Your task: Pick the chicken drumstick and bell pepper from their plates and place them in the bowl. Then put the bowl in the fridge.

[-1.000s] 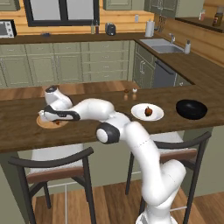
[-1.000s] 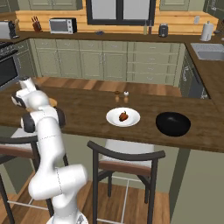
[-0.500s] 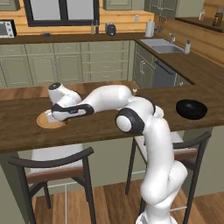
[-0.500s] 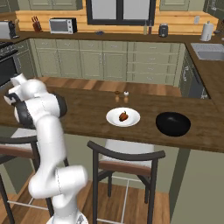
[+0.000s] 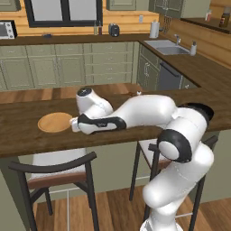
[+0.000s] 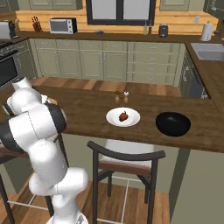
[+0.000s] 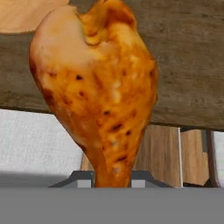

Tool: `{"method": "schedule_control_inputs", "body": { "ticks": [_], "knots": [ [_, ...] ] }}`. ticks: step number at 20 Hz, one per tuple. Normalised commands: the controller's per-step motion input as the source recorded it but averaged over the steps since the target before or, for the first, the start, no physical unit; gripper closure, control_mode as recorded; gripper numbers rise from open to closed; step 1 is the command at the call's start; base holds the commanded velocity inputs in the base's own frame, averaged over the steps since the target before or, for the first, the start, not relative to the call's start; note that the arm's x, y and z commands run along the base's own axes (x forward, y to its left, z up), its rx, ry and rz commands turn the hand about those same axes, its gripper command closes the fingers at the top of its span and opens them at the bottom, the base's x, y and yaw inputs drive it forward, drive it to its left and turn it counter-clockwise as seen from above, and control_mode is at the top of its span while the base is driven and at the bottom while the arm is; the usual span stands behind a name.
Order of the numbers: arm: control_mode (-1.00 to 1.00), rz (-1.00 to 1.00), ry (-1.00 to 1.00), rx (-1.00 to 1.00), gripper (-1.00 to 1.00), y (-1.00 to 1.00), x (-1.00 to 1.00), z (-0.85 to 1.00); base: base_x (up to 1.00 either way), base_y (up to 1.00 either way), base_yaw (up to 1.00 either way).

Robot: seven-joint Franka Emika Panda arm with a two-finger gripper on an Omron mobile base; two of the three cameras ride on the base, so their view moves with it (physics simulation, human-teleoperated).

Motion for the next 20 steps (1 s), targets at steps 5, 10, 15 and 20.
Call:
{"method": "schedule_control_inputs", "body": {
  "ticks": [5,10,15,20],
  "knots": [
    [-1.00,0.01,0.02,0.08,1.00,-1.00,-0.77,0.49,0.00,0.00,0.00],
    [-1.00,0.00,0.07,0.04,1.00,-1.00,-0.48,0.64,0.00,0.00,0.00],
    [-1.00,0.00,0.09,0.00,1.00,-0.97,-0.25,0.60,0.00,0.00,0.00],
    [-1.00,0.00,0.13,-0.09,1.00,-0.61,-0.01,0.35,0.00,0.00,0.00]
  ]
}}
